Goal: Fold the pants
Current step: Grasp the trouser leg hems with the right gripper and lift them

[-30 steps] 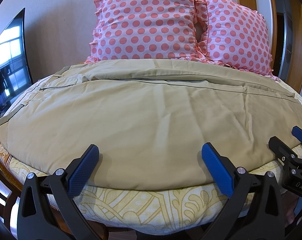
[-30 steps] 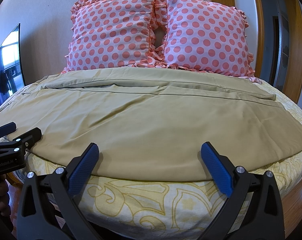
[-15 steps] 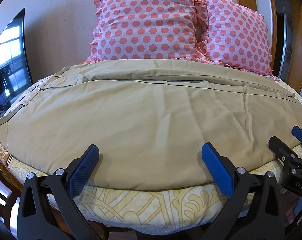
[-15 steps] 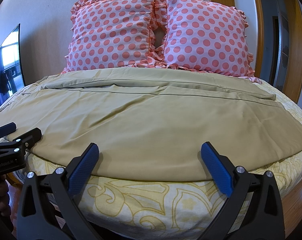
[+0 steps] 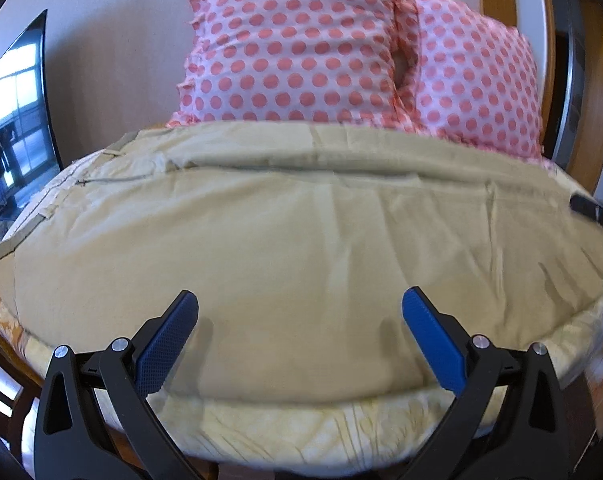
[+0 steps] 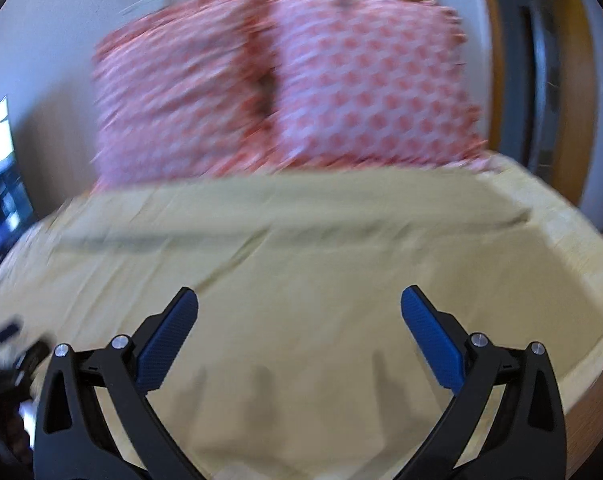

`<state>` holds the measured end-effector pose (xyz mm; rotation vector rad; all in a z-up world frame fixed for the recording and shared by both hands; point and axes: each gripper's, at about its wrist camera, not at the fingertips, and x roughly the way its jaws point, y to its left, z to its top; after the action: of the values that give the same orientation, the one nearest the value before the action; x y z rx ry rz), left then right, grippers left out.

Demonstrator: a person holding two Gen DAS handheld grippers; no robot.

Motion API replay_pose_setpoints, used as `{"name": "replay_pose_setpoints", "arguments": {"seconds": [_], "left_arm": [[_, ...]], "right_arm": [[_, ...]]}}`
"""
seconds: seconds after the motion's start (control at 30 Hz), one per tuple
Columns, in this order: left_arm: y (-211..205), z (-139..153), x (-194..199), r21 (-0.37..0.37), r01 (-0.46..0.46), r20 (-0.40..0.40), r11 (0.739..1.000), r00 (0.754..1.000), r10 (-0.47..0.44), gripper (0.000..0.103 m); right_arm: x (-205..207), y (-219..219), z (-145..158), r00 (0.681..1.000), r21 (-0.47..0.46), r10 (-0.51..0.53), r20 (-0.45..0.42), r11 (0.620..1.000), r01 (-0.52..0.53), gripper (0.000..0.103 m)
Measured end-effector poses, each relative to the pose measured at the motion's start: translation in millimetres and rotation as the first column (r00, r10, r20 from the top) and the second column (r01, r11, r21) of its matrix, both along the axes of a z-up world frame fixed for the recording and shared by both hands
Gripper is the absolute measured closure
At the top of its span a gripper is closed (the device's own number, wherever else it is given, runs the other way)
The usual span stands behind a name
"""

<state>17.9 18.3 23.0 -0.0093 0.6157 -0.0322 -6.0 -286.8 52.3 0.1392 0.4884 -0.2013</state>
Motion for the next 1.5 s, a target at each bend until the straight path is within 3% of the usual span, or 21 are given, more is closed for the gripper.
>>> {"name": "replay_pose_setpoints", "arguments": {"seconds": [0.17,0.27,0.3,0.33,0.37,0.5,0.57,0.6,0.67,0.7,0.77,0.87,1.0,1.1,1.2,1.27,1.33,1.43,1.5], "left_arm": [[10.0,19.8,20.4,-0.028,-0.046,0.043,0.999,0.998,0.047,0.001],[10.2,23.1,32.1,-0.022,-0.054,0.049,0.998,0.997,0.055,0.001],[9.6,23.3,35.4,-0.020,-0.055,0.049,0.998,0.997,0.056,0.001],[9.5,23.2,38.1,-0.019,-0.056,0.049,0.998,0.997,0.057,0.001],[9.5,23.1,43.9,-0.019,-0.057,0.044,0.998,0.997,0.058,0.001],[10.5,19.0,51.7,-0.029,-0.064,0.024,0.998,0.998,0.065,0.001],[10.9,15.3,55.7,-0.032,-0.062,0.008,0.998,0.998,0.062,0.001],[10.7,14.2,56.7,-0.032,-0.060,0.004,0.998,0.998,0.060,0.001],[10.2,12.4,59.6,-0.033,-0.050,-0.010,0.998,0.999,0.049,0.001],[10.1,11.9,60.4,-0.037,-0.043,-0.014,0.998,0.999,0.042,0.001],[9.5,11.3,60.7,-0.039,-0.039,-0.015,0.999,0.999,0.038,0.001],[11.0,10.7,60.0,-0.051,-0.037,-0.015,0.998,0.999,0.036,0.001],[15.4,12.0,55.5,-0.068,-0.044,-0.005,0.997,0.999,0.044,0.001],[18.8,14.1,46.6,-0.078,-0.043,0.009,0.996,0.999,0.044,0.001],[22.1,17.4,37.2,-0.095,-0.036,0.028,0.995,0.999,0.039,0.001],[23.4,20.5,31.5,-0.103,-0.036,0.040,0.994,0.998,0.040,0.001],[23.4,24.1,27.9,-0.105,-0.035,0.052,0.994,0.998,0.040,0.001],[22.7,30.5,24.4,-0.100,-0.038,0.070,0.994,0.996,0.045,0.001],[23.2,34.6,23.7,-0.094,-0.047,0.077,0.994,0.996,0.054,0.001]], "right_arm": [[83.0,-97.3,35.7,0.972,0.091,-0.222,-0.077,0.969,0.229,0.002],[154.3,-162.8,31.0,0.900,0.085,-0.396,-0.181,0.906,0.416,0.004],[174.8,-179.8,27.5,0.881,0.092,-0.424,-0.210,0.888,0.450,0.008],[188.6,-189.8,24.8,0.868,0.092,-0.440,-0.231,0.878,0.470,0.020],[206.0,-201.2,21.3,0.846,0.079,-0.468,-0.254,0.862,0.501,0.026],[259.1,-244.5,8.1,0.773,0.100,-0.548,-0.320,0.792,0.603,0.027],[274.0,-254.0,1.9,0.756,0.129,-0.558,-0.342,0.769,0.626,0.033],[278.5,-255.9,0.0,0.746,0.114,-0.566,-0.350,0.765,0.634,0.036],[294.3,-254.6,-9.4,0.703,0.009,-0.594,-0.391,0.761,0.649,0.056],[298.5,-251.6,-13.8,0.693,-0.020,-0.598,-0.403,0.762,0.647,0.058],[295.8,-250.2,-17.7,0.698,-0.038,-0.612,-0.372,0.761,0.647,0.074],[283.7,-253.2,-21.3,0.729,0.015,-0.594,-0.341,0.772,0.636,0.095],[237.4,-245.4,-8.7,0.799,0.178,-0.557,-0.227,0.783,0.596,0.099],[176.3,-223.3,5.8,0.854,0.278,-0.510,-0.103,0.809,0.517,0.099],[104.2,-205.6,7.6,0.884,0.380,-0.467,-0.027,0.813,0.441,0.099],[55.4,-190.6,-1.8,0.892,0.451,-0.451,-0.014,0.794,0.408,0.099],[14.2,-179.3,-23.0,0.894,0.539,-0.447,-0.033,0.745,0.392,0.100],[-12.2,-178.4,-58.0,0.900,0.649,-0.423,-0.108,0.656,0.386,0.100],[-15.5,-178.1,-67.0,0.905,0.686,-0.412,-0.112,0.626,0.370,0.099]]}}
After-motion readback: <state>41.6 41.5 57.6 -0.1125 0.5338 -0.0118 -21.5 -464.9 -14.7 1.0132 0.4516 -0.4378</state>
